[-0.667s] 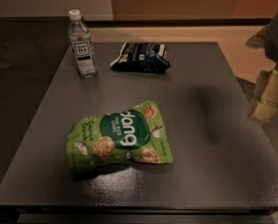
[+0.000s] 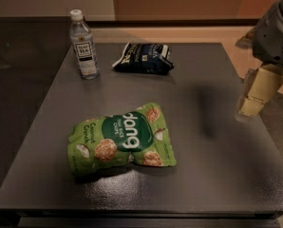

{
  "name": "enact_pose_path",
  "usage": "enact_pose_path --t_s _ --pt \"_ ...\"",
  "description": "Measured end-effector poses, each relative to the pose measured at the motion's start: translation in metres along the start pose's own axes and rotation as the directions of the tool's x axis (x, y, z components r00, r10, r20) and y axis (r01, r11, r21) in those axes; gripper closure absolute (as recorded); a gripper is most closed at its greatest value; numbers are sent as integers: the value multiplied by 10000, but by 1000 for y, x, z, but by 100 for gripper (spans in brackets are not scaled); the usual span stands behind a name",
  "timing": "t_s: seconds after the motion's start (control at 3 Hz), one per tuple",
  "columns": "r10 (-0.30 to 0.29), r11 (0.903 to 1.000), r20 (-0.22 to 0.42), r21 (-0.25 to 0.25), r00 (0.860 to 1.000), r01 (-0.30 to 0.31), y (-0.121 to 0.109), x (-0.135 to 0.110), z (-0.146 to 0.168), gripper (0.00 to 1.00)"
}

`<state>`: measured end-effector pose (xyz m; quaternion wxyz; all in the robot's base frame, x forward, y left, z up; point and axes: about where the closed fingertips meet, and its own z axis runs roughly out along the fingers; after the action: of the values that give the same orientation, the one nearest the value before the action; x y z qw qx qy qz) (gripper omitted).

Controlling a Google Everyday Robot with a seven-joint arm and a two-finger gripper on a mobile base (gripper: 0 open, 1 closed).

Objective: Pick blue chip bag

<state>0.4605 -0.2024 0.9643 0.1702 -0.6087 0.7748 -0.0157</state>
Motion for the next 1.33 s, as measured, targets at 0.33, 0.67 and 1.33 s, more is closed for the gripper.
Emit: enact_pose_path --t_s 0.33,0.67,1.33 --pt "190 9996 741 -240 9971 -173 -25 -18 39 0" --pt "287 9996 1383 -116 9900 -273 -55 -41 67 0" --pt "585 9969 2428 370 9683 -695 -125 -88 104 0"
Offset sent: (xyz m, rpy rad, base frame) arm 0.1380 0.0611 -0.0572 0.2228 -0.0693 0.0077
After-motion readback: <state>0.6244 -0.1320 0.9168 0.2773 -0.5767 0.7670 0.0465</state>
